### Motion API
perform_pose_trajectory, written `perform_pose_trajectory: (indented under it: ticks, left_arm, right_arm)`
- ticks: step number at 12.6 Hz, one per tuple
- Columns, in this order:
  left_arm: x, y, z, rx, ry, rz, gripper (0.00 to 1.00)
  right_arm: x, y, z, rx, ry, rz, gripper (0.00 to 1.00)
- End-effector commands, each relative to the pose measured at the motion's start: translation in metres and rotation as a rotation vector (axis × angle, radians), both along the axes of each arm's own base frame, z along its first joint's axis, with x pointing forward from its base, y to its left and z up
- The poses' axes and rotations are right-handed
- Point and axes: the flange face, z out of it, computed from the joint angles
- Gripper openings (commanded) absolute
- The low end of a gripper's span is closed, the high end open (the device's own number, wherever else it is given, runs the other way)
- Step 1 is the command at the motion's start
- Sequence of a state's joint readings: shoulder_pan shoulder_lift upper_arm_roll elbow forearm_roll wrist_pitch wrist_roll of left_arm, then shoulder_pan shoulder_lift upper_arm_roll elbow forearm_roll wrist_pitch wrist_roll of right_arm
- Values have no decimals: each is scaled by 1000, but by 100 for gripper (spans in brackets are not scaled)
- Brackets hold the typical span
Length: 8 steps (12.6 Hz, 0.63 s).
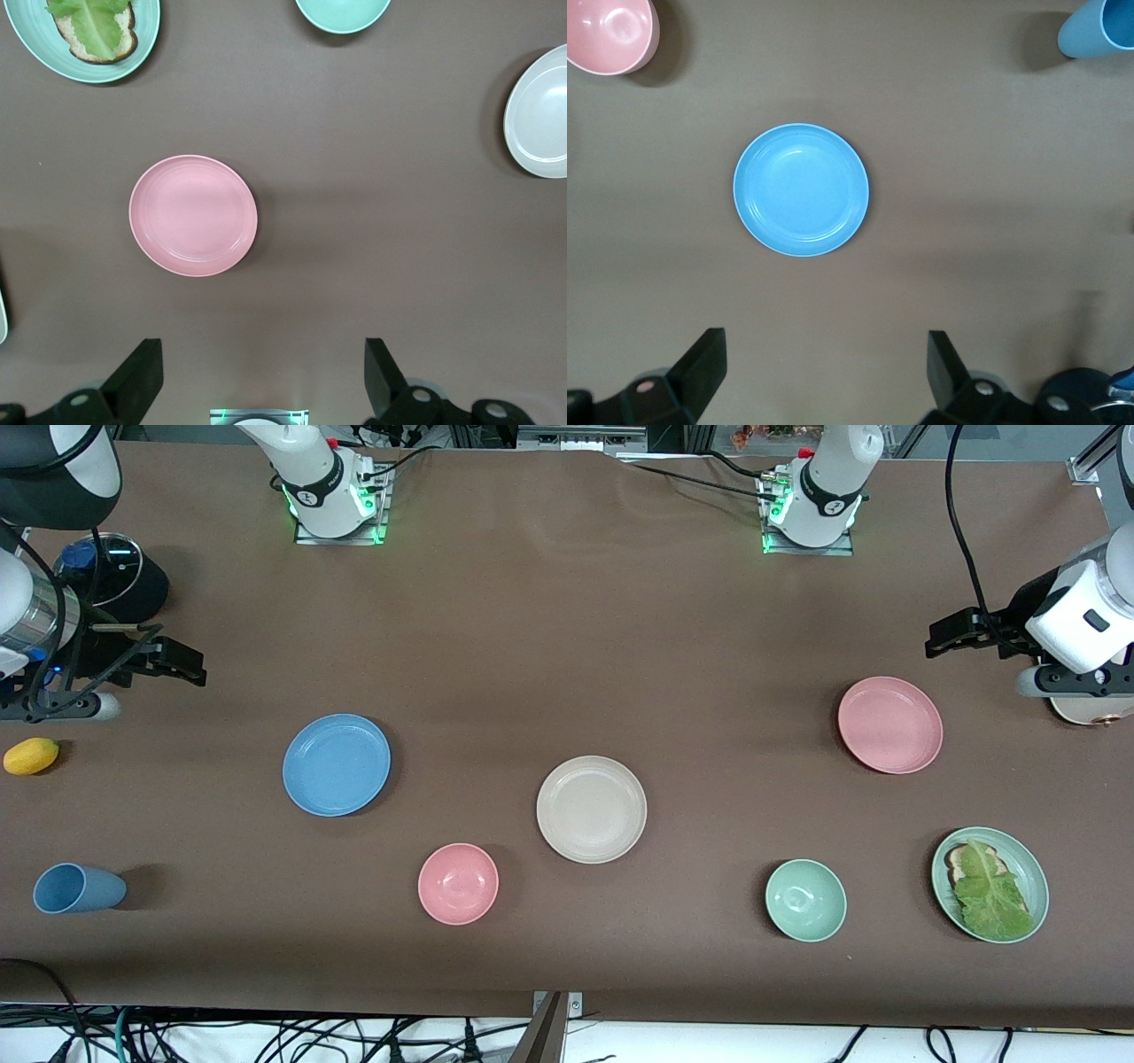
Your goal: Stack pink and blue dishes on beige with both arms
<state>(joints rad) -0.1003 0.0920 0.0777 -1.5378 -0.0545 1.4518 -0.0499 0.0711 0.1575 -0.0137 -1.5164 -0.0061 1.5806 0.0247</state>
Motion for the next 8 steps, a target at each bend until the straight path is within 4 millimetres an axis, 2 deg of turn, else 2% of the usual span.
perform_pose_trajectory:
  ticks: [1, 8]
  left_arm:
    - [3, 2, 5, -12, 1, -3, 100]
    - [3, 2, 5, -12, 1, -3, 100]
  right_arm:
    - [-4, 0, 6, -1, -12, -2, 100]
    - [-3, 0, 7, 0, -18, -2, 100]
